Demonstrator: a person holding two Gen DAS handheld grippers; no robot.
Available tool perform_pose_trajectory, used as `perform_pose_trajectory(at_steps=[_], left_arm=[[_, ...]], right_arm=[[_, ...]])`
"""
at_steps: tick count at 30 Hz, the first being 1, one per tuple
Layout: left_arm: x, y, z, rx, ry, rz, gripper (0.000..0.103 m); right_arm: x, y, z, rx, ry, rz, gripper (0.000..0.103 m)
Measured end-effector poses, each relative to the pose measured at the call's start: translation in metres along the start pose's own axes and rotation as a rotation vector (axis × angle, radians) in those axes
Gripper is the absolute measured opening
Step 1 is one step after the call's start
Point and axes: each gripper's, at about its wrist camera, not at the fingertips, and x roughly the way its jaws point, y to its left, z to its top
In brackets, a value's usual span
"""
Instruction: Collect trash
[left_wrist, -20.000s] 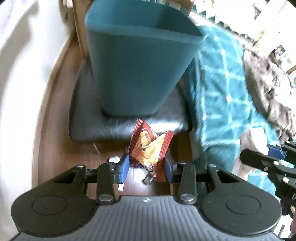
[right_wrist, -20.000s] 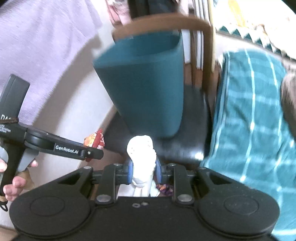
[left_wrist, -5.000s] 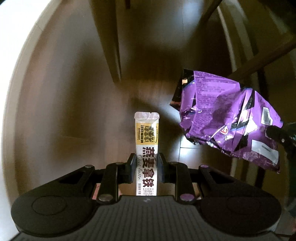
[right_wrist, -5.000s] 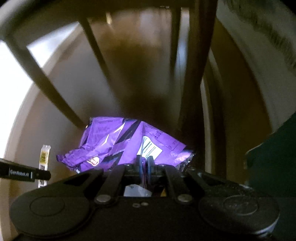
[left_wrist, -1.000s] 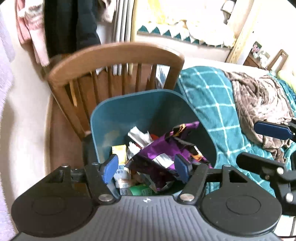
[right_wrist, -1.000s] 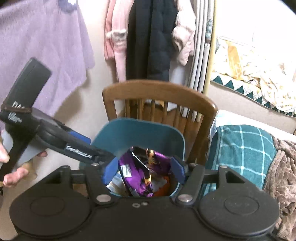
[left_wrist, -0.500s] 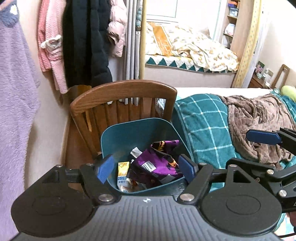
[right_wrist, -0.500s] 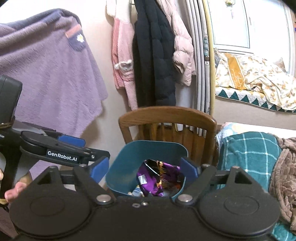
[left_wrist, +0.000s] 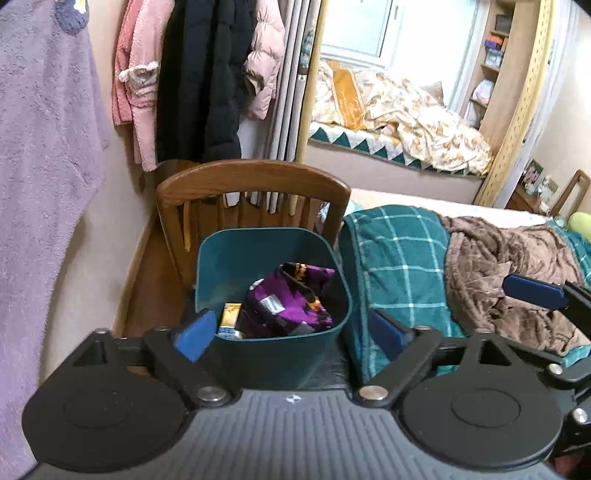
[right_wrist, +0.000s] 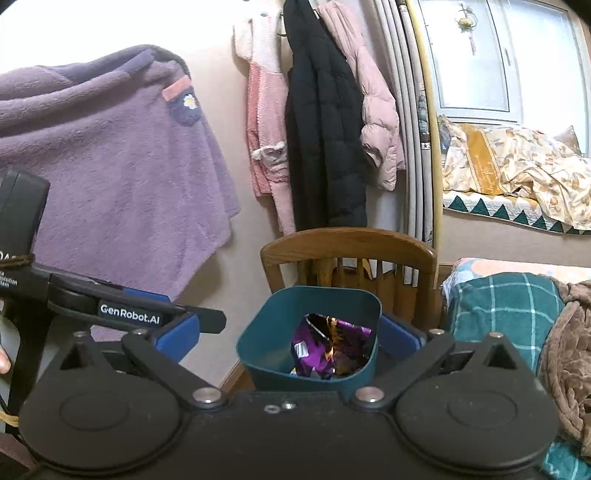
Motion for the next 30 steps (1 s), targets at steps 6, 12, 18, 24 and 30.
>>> perform_pose_trajectory(at_steps=[6,12,18,24,30], left_arm=[[-0.021,-0.012,-0.015,-0.017,-0.039,0.015,0.103],[-0.037,-0.017,-0.025,-0.026,-0.062,0.06,0.103],[-0.047,-0.015,-0.032,-0.042,-0.068,0.1,0.103],[-0.056,-0.011,-0.037,-0.049,-0.085,0.115,0.103],[-0.067,-0.012,-0.038,-0.035,-0.12,0.108,0.103]], right_arm=[[-0.022,-0.001,-0.008,0.013,-0.045,-0.014,0.103],[-0.032,-0.006,-0.014,0.065,-0.061,-0.008,0.103],[-0.039,-0.005,-0.016,0.084,-0.081,0.003,0.103],[-0.041,0.0,-0.017,0.079,-0.079,0.008,0.103],[-0.041,0.003,-0.019,0.08,-0.073,0.011,0.103]])
